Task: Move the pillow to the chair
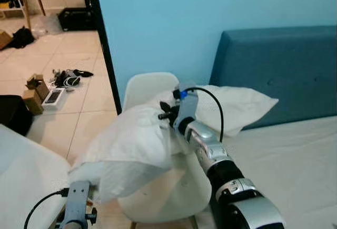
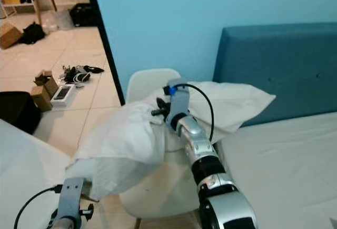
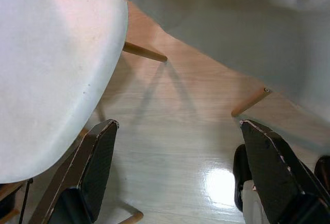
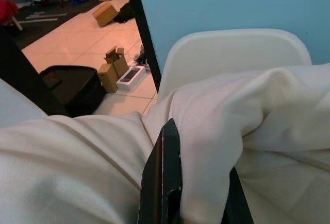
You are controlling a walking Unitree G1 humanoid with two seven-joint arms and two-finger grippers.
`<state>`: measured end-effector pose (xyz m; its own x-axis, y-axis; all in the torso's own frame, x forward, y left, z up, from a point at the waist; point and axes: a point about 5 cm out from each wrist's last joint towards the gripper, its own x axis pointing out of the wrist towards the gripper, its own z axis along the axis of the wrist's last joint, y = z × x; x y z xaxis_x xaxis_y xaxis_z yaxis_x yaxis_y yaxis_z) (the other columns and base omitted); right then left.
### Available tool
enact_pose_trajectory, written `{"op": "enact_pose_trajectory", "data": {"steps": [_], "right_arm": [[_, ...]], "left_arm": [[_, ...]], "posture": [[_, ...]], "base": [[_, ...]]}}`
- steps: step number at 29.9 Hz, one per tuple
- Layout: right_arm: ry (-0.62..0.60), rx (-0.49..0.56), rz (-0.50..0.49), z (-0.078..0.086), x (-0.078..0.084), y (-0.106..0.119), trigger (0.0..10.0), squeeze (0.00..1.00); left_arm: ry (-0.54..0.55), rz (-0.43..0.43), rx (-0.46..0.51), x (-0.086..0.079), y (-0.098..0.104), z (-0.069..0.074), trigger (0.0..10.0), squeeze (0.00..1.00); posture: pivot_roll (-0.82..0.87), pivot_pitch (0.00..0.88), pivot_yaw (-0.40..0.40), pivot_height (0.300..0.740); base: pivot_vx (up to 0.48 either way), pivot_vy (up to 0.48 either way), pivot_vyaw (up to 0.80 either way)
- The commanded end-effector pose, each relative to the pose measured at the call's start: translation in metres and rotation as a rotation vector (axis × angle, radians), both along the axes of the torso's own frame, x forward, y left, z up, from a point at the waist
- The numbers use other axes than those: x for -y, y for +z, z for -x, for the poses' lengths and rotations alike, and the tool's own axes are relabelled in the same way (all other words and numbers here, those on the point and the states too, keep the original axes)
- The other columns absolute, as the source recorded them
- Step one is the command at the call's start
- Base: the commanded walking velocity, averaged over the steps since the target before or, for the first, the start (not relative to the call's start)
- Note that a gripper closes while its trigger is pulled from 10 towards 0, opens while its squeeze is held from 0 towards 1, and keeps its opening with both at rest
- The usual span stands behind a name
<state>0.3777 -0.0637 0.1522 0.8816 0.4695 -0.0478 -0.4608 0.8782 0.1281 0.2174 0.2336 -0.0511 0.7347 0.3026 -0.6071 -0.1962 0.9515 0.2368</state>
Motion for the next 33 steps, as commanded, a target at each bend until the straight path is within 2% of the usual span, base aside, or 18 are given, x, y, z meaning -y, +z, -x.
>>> {"op": "enact_pose_trajectory", "data": {"steps": [1,3,7,12,15,27,31,33], "right_arm": [[0.024,0.056,-0.02,-0.005,-0.007,0.02,10.0,0.0],[0.032,0.048,-0.009,-0.004,-0.009,0.018,10.0,0.0],[0.049,-0.059,0.065,0.002,-0.016,-0.004,10.0,0.0],[0.049,-0.106,0.096,0.004,-0.016,-0.014,10.0,0.0],[0.032,-0.16,0.147,0.005,-0.014,-0.025,10.0,0.0],[0.038,-0.232,0.143,0.009,-0.016,-0.035,10.0,0.0],[0.039,-0.25,0.146,0.01,-0.016,-0.037,10.0,0.0],[0.04,-0.256,0.146,0.01,-0.017,-0.038,10.0,0.0]], "left_arm": [[-0.006,0.009,-0.039,0.002,-0.006,0.007,10.0,0.0],[-0.009,0.01,-0.039,0.003,-0.006,0.007,10.0,0.0],[-0.015,0.021,-0.039,0.009,-0.007,0.006,10.0,0.0],[-0.021,0.018,-0.045,0.01,-0.008,0.008,10.0,0.0],[-0.025,0.016,-0.05,0.01,-0.009,0.01,10.0,0.0],[-0.005,0.01,-0.059,0.007,-0.011,0.013,10.0,0.0],[0.007,0.022,-0.044,0.008,-0.009,0.01,10.0,0.0],[0.036,0.066,-0.02,0.009,-0.007,0.006,10.0,0.0]], "posture": [[-0.07,0.027,0.011,0.725],[-0.07,0.027,0.011,0.72],[-0.07,0.035,0.006,0.695],[-0.07,0.036,0.006,0.68],[-0.07,0.042,0.006,0.66],[-0.07,0.052,0.01,0.605],[-0.08,0.054,0.011,0.585],[-0.08,0.054,0.012,0.575]], "base": [[0.0,0.0,0.0],[0.0,0.0,0.0],[0.0,0.0,0.0],[0.0,0.0,0.0],[0.0,0.0,0.0],[0.0,0.0,0.0],[0.0,0.0,0.0],[0.0,0.0,0.0]]}}
